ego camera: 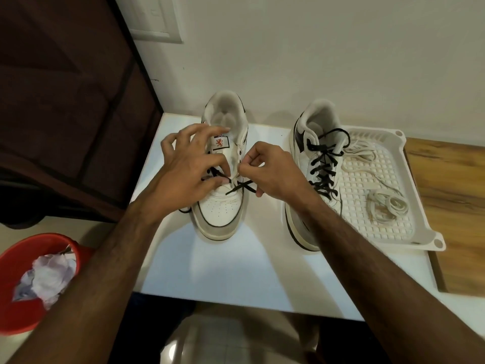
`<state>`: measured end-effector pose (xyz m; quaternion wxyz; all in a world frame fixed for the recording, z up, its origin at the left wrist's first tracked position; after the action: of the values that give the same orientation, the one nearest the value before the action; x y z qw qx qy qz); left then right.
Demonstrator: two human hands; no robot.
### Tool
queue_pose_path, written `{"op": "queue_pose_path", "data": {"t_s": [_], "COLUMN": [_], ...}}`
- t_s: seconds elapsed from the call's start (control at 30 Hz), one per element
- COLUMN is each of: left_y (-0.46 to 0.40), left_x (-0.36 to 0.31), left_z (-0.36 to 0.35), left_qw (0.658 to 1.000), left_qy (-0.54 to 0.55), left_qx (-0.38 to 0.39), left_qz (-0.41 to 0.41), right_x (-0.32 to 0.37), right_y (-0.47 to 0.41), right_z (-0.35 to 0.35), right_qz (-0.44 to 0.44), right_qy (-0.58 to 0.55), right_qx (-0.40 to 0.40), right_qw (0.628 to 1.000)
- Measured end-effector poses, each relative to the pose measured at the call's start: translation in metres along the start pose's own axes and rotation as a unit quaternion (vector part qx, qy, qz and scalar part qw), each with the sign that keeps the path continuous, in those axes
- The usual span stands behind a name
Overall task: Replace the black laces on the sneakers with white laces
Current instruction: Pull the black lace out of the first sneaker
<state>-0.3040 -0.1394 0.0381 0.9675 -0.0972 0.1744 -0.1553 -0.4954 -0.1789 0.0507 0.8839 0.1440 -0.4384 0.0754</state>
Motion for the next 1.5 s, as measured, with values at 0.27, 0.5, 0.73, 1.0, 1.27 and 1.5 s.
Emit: {"op": "queue_pose_path", "data": {"t_s": [0.27,0.5,0.73,1.0,1.27,1.5], "left_y": [0.000,0.001,0.002,-0.002,0.001,0.013], "left_x": [-0.001,0.003,-0.005,-0.005,0.000,0.037], "left_z": [0.007,0.009,-0.001,-0.002,0.011,0.021], "left_qw": [0.961,0.930,0.999,0.997,0.940,0.897], "left_qy": [-0.054,0.042,0.013,-0.057,-0.016,0.128], "left_qx": [-0.233,-0.284,-0.027,-0.029,-0.280,-0.314], "left_qz": [0.141,0.229,-0.016,-0.036,0.196,0.285], "right_x": [0.000,0.000,0.000,-0.002,-0.001,0.000], "right_y": [0.001,0.002,0.002,0.001,0.001,0.003], "right_z": [0.001,0.000,0.001,0.001,0.000,-0.001], "right_qz": [0.002,-0.003,0.008,0.008,0.001,-0.003], "right_qy": [0.004,0.002,0.006,0.000,-0.004,0.002], "right_qx": [0.007,0.007,-0.002,-0.006,0.000,-0.001], "right_qw": [1.000,1.000,1.000,1.000,1.000,1.000]}}
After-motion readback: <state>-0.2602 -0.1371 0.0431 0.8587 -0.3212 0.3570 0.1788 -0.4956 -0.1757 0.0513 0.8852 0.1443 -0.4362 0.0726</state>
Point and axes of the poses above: each hand's wrist, its own y-axis away from the middle knuckle, its own z-axis out of the back of the hand, x = y × z, the point moved 1 cm from there along -y, towards the middle knuckle, and after that the axes turned 3 degrees about -x, right-handed, at the moved point
